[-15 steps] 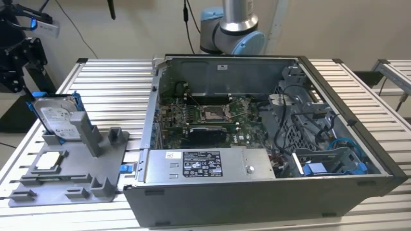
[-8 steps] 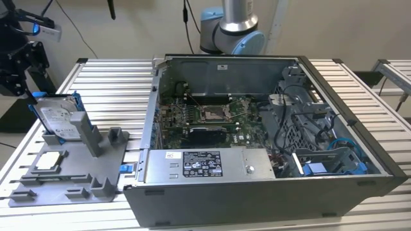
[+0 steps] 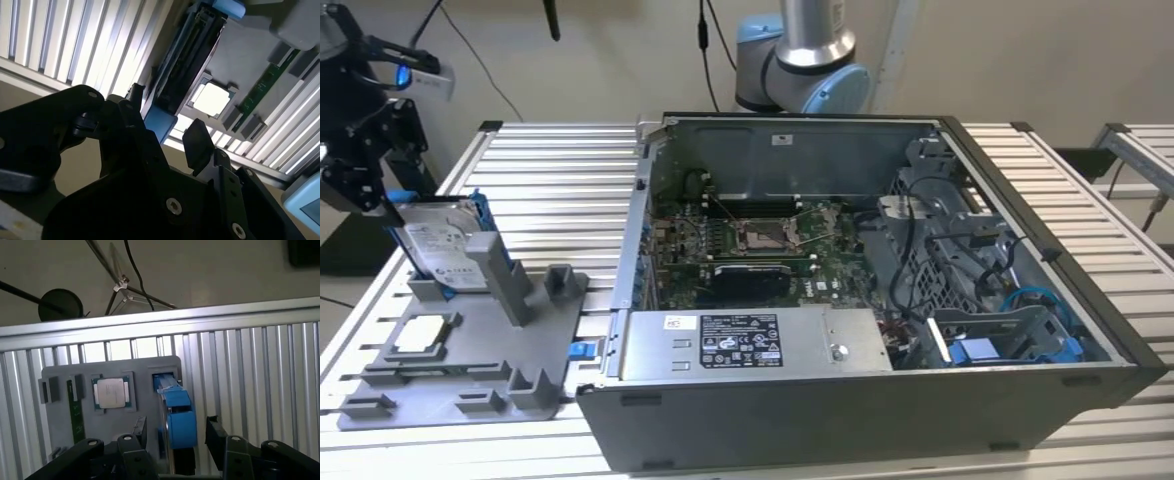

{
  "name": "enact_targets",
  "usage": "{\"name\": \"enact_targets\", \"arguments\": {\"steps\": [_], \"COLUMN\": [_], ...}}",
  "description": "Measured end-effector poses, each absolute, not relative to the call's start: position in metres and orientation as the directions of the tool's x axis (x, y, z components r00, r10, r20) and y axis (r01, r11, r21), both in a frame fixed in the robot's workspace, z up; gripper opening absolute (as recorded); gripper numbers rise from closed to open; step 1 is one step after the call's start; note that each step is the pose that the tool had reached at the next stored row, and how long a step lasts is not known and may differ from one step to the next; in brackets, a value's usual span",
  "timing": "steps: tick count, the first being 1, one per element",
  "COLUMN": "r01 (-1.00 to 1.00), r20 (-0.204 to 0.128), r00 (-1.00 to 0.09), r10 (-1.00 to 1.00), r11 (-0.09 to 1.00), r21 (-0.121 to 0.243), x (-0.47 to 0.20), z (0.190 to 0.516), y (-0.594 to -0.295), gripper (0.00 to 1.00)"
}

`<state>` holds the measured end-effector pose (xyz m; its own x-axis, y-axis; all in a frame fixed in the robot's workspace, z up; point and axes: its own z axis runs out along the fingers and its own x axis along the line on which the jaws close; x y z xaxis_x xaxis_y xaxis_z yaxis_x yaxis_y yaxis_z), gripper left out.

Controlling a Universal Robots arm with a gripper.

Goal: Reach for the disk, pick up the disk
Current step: 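Pick up the disk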

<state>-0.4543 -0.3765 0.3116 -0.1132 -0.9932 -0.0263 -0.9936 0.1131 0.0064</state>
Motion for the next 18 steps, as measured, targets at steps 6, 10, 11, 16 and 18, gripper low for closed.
{"name": "enact_targets", "arguments": {"steps": [6, 10, 11, 16, 18], "r01": [-0.994, -0.994, -0.994, -0.994, -0.994], "r20": [-0.03, -0.03, -0.03, -0.03, -0.03], "r00": [-0.108, -0.108, -0.107, -0.107, -0.107], "r10": [-0.994, -0.994, -0.994, -0.994, -0.994], "r11": [0.108, 0.107, 0.107, 0.107, 0.107], "r21": [0.007, 0.007, 0.007, 0.007, 0.006], "x": [-0.4543, -0.4543, -0.4543, -0.4543, -0.4543], "z": [0.304, 0.3035, 0.3035, 0.3035, 0.303], "y": [-0.3764, -0.3765, -0.3765, -0.3765, -0.3765], "gripper": [1.0, 1.0, 1.0, 1.0, 1.0]}}
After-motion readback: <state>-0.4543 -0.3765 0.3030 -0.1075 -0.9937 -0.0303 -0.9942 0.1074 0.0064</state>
